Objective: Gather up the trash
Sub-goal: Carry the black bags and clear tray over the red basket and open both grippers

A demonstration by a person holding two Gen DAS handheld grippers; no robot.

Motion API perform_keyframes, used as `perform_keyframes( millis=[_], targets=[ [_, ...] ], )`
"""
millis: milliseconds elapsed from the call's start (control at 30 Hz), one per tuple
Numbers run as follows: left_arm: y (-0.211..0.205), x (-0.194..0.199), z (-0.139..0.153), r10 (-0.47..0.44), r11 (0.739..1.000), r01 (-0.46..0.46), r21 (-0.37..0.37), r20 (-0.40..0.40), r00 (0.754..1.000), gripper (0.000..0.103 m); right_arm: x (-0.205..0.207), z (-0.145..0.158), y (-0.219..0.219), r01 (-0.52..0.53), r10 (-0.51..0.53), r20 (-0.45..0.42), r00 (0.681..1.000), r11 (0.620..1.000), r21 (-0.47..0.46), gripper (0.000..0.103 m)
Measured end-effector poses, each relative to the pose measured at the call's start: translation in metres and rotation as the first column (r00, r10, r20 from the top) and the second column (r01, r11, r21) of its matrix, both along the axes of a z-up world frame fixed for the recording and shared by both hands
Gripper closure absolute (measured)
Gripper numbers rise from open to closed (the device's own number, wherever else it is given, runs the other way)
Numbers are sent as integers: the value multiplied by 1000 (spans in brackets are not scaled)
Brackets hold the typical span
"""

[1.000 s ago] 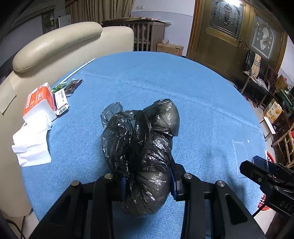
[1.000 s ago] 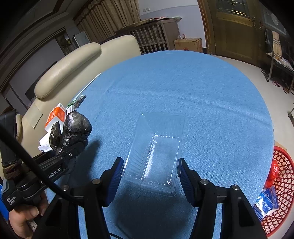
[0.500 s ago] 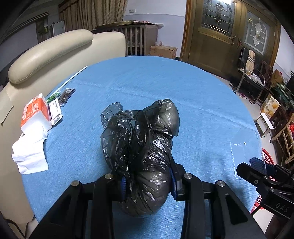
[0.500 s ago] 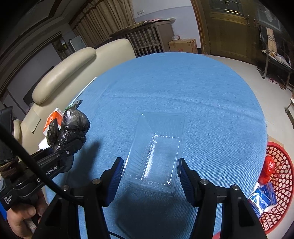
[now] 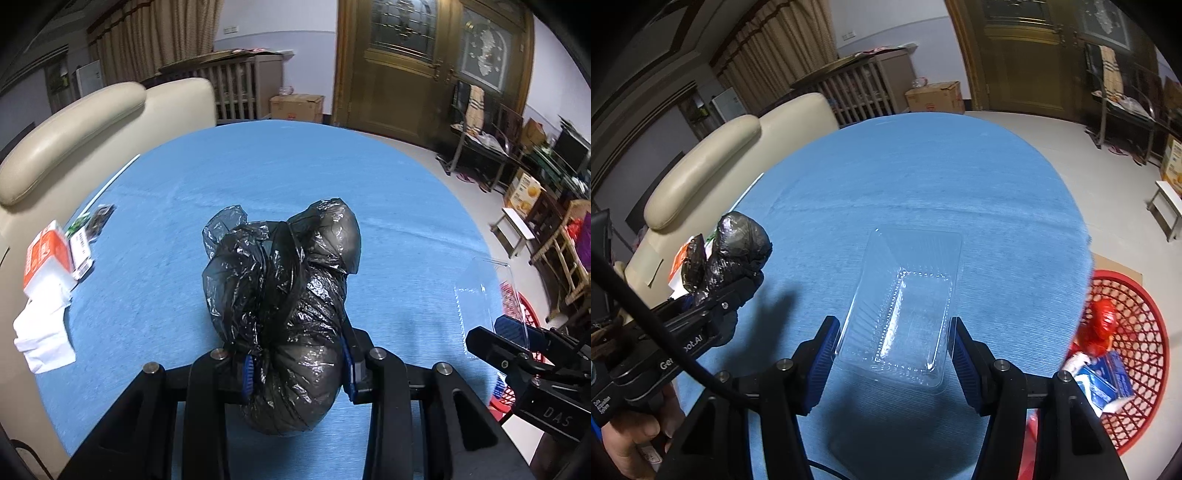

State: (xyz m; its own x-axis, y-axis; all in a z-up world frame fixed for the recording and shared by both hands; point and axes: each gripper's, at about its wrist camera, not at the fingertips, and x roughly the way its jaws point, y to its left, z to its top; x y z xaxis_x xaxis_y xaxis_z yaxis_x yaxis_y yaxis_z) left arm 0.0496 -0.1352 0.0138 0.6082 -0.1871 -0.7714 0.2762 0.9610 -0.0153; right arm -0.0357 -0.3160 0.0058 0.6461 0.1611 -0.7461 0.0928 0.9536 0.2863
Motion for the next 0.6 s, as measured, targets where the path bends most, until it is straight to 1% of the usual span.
perform_keyframes(
  millis=[200,333,433,600],
  targets=[
    [-32,-8,3,-79,997,79,0,3,997,65,-20,2,-31,79,-79,1,997,997,0,41],
    [-58,-16,7,-146,989,146,-8,9,989,65,-38,5,-59,149,-149,5,989,989,-8,41],
    [-79,-24,9,-199,980,199,-14,13,980,65,-54,6,-86,216,-216,6,976,976,-19,41],
    [-112,-36,12,-290,957,291,-21,16,957,65,-80,4,-135,332,-332,-9,943,943,-22,41]
  ],
)
